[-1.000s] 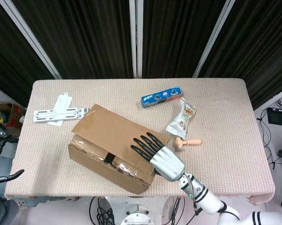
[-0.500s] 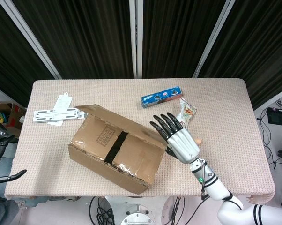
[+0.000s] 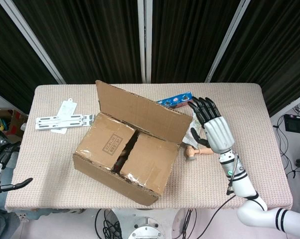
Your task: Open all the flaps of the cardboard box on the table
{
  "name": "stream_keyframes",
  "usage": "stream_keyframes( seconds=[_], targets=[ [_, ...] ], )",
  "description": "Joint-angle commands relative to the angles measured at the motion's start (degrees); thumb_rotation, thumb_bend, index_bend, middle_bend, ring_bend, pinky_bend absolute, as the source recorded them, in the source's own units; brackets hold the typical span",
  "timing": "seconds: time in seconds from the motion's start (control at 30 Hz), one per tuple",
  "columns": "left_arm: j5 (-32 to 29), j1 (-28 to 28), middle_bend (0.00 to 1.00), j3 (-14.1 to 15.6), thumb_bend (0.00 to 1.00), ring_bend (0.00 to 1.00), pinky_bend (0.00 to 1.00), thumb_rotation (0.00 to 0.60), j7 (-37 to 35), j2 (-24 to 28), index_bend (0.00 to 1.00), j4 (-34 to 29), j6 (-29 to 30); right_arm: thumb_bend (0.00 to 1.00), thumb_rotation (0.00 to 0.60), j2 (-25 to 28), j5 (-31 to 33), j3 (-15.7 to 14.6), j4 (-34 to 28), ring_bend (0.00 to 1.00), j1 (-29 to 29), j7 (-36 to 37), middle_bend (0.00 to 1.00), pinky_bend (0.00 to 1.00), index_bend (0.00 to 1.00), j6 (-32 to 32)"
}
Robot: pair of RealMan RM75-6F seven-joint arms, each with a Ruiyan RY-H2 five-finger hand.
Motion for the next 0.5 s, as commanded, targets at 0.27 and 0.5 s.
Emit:
stream_keyframes(
  seconds=[0.27, 0.5],
  targets=[
    [-0.5, -0.7, 0.12, -0.3, 0.05, 0.10, 0.15, 0.181, 0.3, -0.4, 0.04, -0.5, -1.2, 0.37, 0.600, 3.4, -1.3, 2.5, 1.5, 0.00, -2.6, 10.4, 0.00, 0.00, 0.00, 7.9],
    [-0.8, -0.8, 0.12, -0.5, 0.05, 0.10, 0.15, 0.179, -0.6, -0.4, 0.04, -0.5, -0.9, 0.39, 0.600, 5.0, -9.3, 0.0, -0.5, 0.00, -1.3, 12.2, 0.00, 0.00, 0.00, 9.1]
  ],
)
